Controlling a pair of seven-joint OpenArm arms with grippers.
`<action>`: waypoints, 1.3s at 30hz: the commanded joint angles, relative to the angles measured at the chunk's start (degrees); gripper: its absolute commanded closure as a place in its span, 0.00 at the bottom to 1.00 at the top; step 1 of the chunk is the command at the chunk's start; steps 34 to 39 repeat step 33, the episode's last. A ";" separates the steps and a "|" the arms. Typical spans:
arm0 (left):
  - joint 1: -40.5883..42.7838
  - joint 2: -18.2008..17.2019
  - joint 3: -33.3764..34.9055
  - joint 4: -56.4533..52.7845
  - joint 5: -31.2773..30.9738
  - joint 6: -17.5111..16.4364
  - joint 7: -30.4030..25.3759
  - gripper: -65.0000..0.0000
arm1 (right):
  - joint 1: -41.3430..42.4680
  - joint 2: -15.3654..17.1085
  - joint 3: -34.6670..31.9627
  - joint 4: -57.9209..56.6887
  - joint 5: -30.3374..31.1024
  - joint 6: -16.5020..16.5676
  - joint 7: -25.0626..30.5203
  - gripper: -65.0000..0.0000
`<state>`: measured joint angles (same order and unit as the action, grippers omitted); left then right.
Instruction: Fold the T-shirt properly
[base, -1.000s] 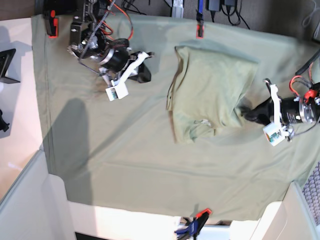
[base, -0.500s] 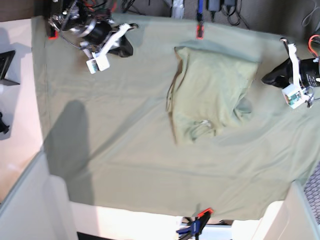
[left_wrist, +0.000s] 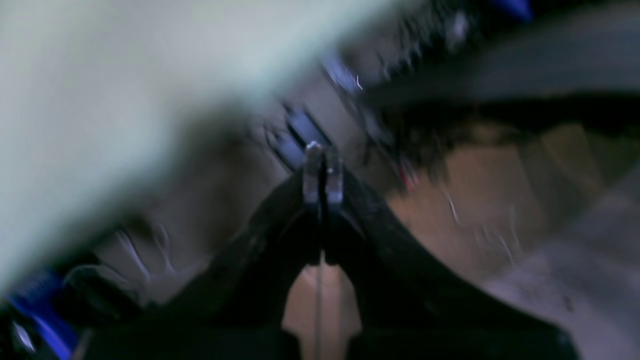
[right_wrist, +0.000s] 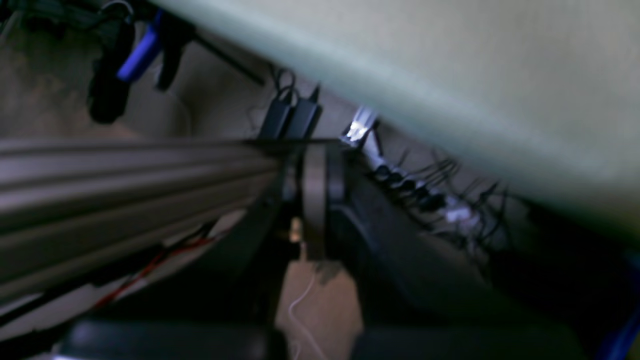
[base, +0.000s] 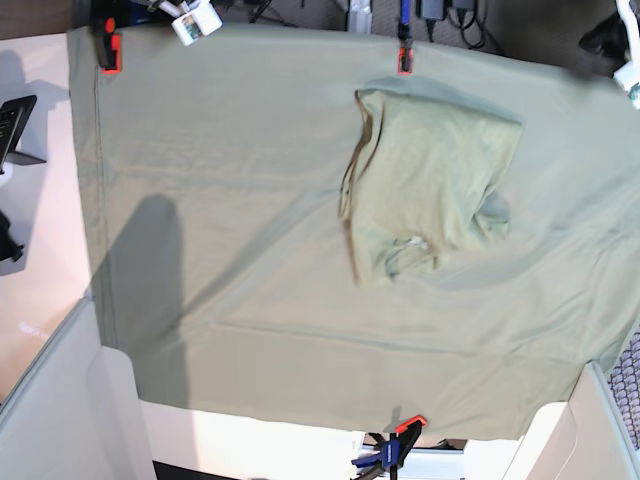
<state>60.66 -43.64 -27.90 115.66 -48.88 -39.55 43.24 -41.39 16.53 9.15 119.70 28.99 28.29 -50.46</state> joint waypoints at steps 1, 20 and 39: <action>2.27 -0.04 -0.11 -0.13 0.68 -0.45 -0.72 1.00 | -1.53 0.52 0.26 0.81 1.03 0.26 0.81 1.00; -24.83 8.09 43.32 -59.12 29.46 13.38 -7.26 1.00 | 2.27 0.46 -5.49 -41.72 -1.84 -1.14 -0.44 1.00; -46.86 21.99 59.56 -81.46 27.10 16.41 -7.93 1.00 | 16.96 -2.03 -5.75 -66.45 -5.64 -3.89 -5.62 1.00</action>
